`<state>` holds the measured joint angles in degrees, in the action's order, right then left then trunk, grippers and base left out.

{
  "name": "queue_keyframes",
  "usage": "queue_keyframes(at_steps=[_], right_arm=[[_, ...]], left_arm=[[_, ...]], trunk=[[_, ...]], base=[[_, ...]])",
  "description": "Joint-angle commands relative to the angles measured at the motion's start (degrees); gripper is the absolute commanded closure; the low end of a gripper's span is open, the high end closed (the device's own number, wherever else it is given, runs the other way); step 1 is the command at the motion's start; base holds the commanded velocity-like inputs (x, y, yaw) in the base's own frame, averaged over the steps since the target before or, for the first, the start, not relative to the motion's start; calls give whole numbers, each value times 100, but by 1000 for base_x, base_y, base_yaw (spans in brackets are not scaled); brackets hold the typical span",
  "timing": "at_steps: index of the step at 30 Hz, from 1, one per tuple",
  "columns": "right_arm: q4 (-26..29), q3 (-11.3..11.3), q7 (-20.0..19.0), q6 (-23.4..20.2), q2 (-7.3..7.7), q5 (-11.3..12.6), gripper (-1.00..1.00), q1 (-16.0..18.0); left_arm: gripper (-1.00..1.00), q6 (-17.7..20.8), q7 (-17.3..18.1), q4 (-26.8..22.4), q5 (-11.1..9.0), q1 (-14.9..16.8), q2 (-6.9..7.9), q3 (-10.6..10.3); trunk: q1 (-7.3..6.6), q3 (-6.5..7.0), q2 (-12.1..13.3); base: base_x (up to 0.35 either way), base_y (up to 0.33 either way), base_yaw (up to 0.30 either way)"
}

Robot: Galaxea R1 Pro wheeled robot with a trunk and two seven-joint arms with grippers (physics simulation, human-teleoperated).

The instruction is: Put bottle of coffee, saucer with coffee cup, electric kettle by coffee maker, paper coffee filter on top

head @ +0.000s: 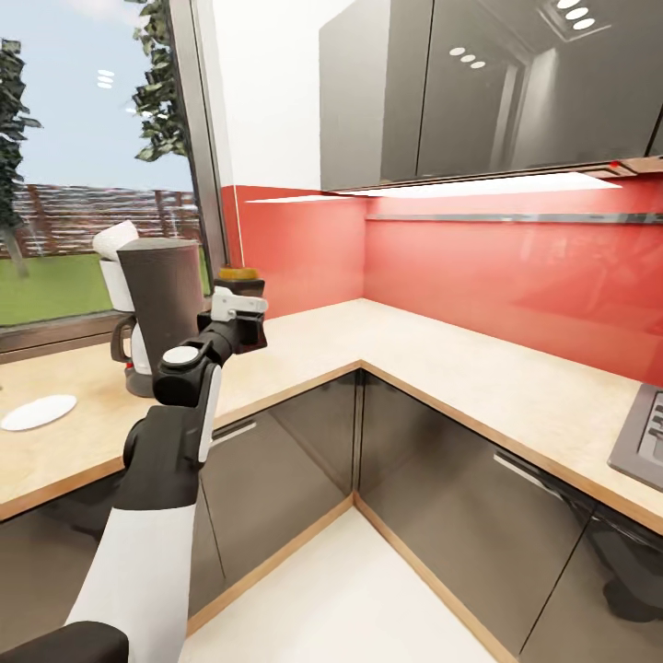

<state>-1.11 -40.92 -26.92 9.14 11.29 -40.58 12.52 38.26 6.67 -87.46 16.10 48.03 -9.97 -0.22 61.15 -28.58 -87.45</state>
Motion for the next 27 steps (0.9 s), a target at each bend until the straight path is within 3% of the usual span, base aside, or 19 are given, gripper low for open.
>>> queue_keyframes(at_steps=[1,4,6,7,11,21,27], right_arm=[[-11,-48,-6,26,5,-55,-100,5],[-10,-48,-3,26,5,-55,-100,5],[-11,-48,-4,26,5,-55,-100,5],[-11,-48,-2,26,5,-55,-100,5],[-11,-48,-3,26,5,-55,-100,5],[-12,-48,-3,26,5,-55,-100,5],[-12,-48,-5,26,5,-55,-100,5]], left_arm=[[100,24,48,97,202,5,-3,6],[100,-15,-89,271,236,5,-3,5],[100,-244,-520,454,223,5,-3,5],[100,-641,-959,700,117,5,-3,5],[100,-1109,-1396,1187,-193,5,-3,5],[100,-1802,-1475,1983,-247,5,-3,-52],[100,-1828,-1477,2074,-248,5,-3,-64]], trunk=[[0,-6,-4],[0,-6,-4],[0,-6,-4],[0,-6,-4],[0,-6,-4],[0,-6,-4],[0,-6,-4]], base=[[0,0,4],[0,0,2],[0,0,0],[0,0,0],[0,0,0],[0,0,0],[63,-40,0]])
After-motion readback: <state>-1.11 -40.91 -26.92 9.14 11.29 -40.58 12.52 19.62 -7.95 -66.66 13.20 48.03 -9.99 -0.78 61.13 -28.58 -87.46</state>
